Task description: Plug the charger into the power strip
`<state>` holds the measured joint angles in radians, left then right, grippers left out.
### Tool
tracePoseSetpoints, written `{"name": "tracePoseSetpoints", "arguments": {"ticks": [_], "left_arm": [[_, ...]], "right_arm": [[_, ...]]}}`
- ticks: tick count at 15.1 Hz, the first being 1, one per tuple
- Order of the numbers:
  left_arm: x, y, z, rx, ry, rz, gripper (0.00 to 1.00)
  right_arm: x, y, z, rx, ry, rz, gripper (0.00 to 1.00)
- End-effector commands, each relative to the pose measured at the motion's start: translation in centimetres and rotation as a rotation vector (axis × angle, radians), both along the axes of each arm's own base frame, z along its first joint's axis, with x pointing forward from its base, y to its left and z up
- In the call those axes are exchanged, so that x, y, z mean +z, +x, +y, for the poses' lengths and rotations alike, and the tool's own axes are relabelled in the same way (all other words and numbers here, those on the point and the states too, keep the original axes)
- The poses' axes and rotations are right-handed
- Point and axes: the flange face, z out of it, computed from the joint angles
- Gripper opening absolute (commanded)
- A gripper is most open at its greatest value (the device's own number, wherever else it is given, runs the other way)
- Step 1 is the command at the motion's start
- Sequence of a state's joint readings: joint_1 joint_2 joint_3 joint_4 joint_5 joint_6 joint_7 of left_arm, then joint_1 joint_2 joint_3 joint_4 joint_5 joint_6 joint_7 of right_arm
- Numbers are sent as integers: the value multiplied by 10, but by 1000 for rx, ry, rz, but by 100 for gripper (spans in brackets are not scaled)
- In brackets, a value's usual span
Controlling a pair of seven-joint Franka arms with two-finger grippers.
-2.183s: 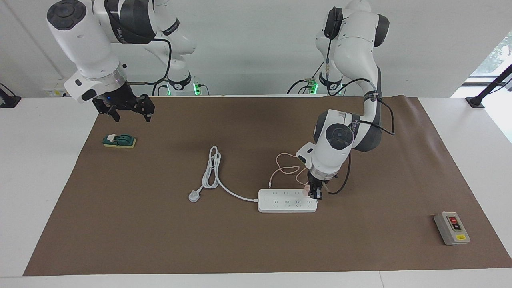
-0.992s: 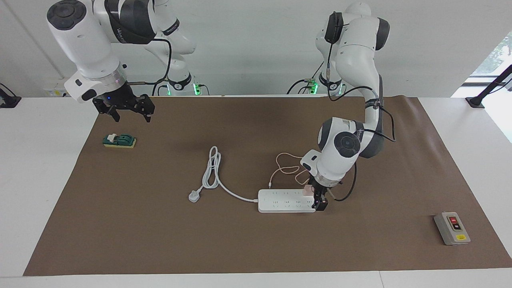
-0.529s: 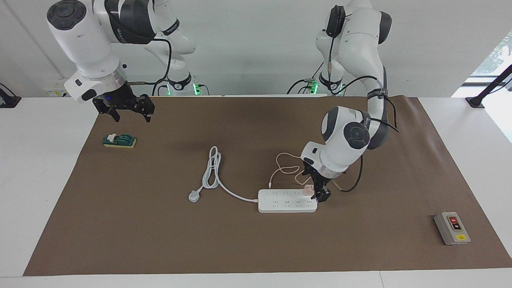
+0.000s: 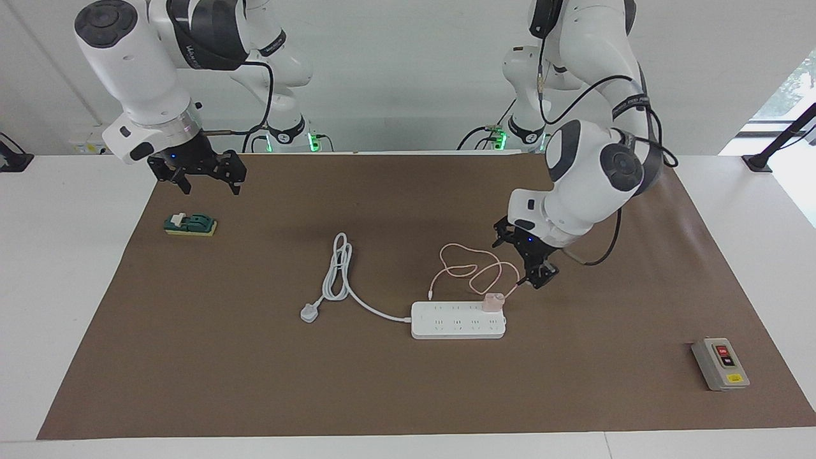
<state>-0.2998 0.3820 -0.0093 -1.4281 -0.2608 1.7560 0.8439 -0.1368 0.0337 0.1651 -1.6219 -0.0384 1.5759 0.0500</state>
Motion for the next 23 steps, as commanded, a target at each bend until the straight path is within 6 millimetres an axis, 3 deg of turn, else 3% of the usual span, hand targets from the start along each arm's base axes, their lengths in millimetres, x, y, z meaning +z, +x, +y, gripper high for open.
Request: {"name": "tracePoseSetpoints", "arguments": {"ticks": [1, 3, 7, 9, 10, 14, 16, 18, 21, 23], "left_arm": [[44, -20, 27, 129, 13, 68, 100], [57, -19, 51, 293, 46, 86, 100], [76, -23, 132, 431, 117, 127, 100], [90, -28, 152, 457, 179, 89, 100], [91, -27, 171, 498, 189, 81, 100], [91, -25, 190, 739, 213, 111, 100], [94, -23, 211, 938, 249, 112, 100], [114, -32, 225, 1069, 289, 85, 100], [131, -46, 231, 1083, 277, 80, 100], [131, -56, 236, 1089, 283, 104, 100]], "right_arm": [[2, -8, -2, -17, 15, 1, 100], [2, -8, -2, -17, 15, 2, 100], [2, -8, -2, -17, 15, 1, 100], [2, -8, -2, -17, 15, 2, 100], [2, -8, -2, -17, 15, 2, 100], [1, -8, -2, -17, 15, 2, 100], [2, -8, -2, -17, 15, 1, 100], [2, -8, -2, -17, 15, 1, 100], [2, -8, -2, -17, 15, 1, 100], [2, -8, -2, -17, 15, 2, 100]]}}
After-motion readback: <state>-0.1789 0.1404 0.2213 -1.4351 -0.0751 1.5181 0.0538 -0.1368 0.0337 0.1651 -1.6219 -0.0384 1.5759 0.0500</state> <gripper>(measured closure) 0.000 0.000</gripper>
